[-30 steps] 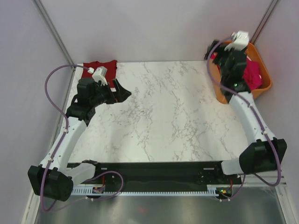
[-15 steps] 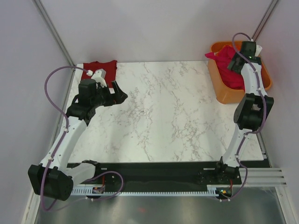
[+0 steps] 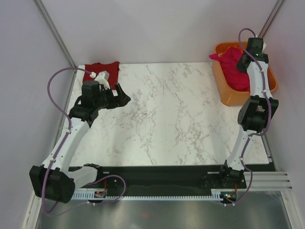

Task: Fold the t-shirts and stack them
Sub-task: Grab the tshirt from the pile

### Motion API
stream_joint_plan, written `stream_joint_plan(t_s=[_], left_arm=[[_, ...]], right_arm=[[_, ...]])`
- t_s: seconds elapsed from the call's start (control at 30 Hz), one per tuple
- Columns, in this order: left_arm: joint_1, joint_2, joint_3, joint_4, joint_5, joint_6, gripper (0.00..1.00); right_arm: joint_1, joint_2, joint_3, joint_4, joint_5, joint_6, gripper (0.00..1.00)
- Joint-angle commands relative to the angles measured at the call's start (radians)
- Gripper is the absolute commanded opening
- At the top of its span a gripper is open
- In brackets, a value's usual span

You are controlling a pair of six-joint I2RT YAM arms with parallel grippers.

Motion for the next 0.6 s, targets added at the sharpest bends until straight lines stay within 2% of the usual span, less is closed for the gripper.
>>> stream_joint_plan(t_s=[0.0,0.03,0.1,0.13,0.17,0.2,0.23,0.43,0.5,0.53,0.57], left_arm=[[-0.002,0.005,0.040,0.004,0.004,0.022,0.94],[-0.002,0.004,0.040,0.001,0.004,0.022,0.94],[-0.001,0.002,0.041,0.003,0.002,0.023,0.94],[-0.002,0.002,0.041,0.000,-0.001,0.023,0.94],[-0.002,0.001,0.040,0.000,-0.002,0.025,0.94],[-0.002,-0.001,0.040,-0.002,-0.004,0.025,0.94],[-0.002,-0.001,0.040,-0.001,-0.005,0.025,0.94],[-0.002,0.004,0.041,-0.004,-0.004,0.023,0.94],[-0.002,0.002,0.041,-0.002,-0.004,0.023,0.94],[-0.002,0.002,0.041,-0.002,-0.005,0.023,0.94],[-0.002,0.002,0.041,-0.002,-0.004,0.023,0.94]], right_arm=[[-0.001,0.002,0.058,-0.005,-0.040,-0.001,0.20],[-0.001,0.002,0.058,-0.005,-0.042,0.001,0.17],[-0.001,0.005,0.055,-0.007,-0.040,0.004,0.17],[-0.001,0.005,0.053,-0.011,-0.036,0.004,0.42],[-0.001,0.002,0.052,-0.014,-0.027,0.005,0.59],[-0.001,-0.006,0.045,-0.016,-0.010,0.004,0.70],[0.002,-0.009,0.036,-0.017,0.016,-0.002,0.98],[0.003,-0.036,0.004,-0.022,0.090,-0.036,0.97],[0.003,-0.021,0.001,-0.023,0.050,-0.038,0.88],[0.002,-0.015,-0.002,-0.022,0.040,-0.036,0.77],[0.003,-0.003,-0.004,-0.023,0.030,-0.035,0.73]])
